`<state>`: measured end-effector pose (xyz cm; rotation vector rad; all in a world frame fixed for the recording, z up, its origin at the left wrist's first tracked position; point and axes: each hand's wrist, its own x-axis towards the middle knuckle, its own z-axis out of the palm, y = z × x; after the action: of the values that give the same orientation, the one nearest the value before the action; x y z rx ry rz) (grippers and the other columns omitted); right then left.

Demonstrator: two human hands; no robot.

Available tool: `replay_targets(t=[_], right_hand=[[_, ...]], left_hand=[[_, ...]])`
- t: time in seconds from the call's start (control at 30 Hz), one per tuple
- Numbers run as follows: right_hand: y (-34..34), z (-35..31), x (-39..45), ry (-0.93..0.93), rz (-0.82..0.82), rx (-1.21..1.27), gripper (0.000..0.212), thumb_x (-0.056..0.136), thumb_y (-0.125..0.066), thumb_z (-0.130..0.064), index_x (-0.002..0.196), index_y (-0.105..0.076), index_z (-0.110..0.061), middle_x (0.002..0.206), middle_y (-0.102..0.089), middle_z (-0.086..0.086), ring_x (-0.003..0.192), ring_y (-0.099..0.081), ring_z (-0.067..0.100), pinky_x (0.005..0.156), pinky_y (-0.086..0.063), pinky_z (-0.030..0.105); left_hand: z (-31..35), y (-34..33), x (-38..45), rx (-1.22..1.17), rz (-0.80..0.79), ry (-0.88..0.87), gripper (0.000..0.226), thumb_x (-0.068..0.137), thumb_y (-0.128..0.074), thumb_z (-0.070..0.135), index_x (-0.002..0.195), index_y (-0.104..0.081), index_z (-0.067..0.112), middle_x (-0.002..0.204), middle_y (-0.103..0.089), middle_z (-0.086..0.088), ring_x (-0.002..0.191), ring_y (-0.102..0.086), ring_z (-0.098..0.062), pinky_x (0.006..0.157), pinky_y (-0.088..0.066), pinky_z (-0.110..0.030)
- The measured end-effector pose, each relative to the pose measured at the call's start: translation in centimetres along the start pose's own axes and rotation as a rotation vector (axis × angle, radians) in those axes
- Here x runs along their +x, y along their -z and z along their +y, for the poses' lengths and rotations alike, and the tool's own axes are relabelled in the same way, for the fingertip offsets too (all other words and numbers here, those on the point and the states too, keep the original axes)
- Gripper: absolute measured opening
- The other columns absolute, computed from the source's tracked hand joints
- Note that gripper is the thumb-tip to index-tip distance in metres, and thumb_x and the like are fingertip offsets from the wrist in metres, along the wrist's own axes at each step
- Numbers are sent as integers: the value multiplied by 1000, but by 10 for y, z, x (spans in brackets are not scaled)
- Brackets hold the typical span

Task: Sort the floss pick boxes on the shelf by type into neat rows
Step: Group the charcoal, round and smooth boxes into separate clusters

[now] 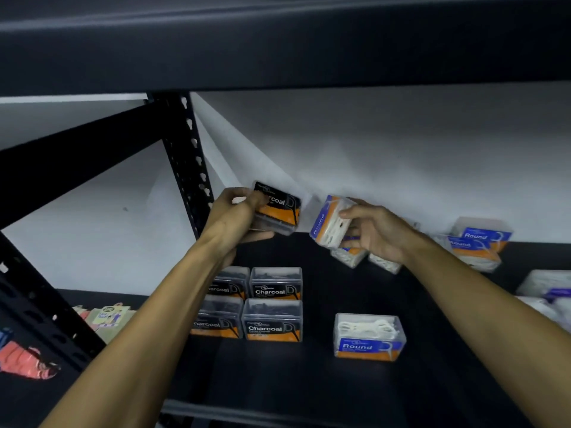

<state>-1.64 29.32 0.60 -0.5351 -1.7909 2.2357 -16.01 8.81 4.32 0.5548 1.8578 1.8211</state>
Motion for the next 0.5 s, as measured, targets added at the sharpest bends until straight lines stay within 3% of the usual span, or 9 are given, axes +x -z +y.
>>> replay_targets(t=[0.1, 0.27, 0.4, 0.5], right_hand=[[8, 5, -9, 1, 29, 193, 52, 67, -57, -12, 118, -60, -13, 104, -64, 19, 99, -62, 35, 94, -49, 51], [13, 10, -23, 6, 86, 422, 40, 68, -49, -14, 108, -56, -10, 111, -58, 20, 118, -53, 40, 106, -34, 58], [9, 7, -29, -9, 171, 410, 32, 81, -62, -30, 105, -59, -9, 113, -65, 20, 114, -60, 36, 101, -43, 53], [5, 4, -31, -4, 272, 351, 31, 84, -66, -32, 104, -59, -8, 106, -69, 17, 101, -67, 31, 90, -52, 47]], left_hand=[[-1, -4, -3, -35, -64, 2, 31, 93, -56, 15, 124, -51, 15, 108, -70, -15, 84, -75, -28, 73, -60, -41], [-2, -12, -6, -32, -102, 8, 15, 89, -52, 6, 102, -56, 11, 114, -65, -19, 94, -72, -31, 72, -61, -40], [-3, -16, -8, -19, -118, 50, 34, 78, -56, 5, 111, -50, 4, 116, -59, -21, 100, -67, -37, 71, -60, -48], [-3, -18, -10, -50, -138, 55, 21, 75, -50, 8, 93, -59, 1, 98, -65, -19, 89, -68, -34, 71, -60, -47]])
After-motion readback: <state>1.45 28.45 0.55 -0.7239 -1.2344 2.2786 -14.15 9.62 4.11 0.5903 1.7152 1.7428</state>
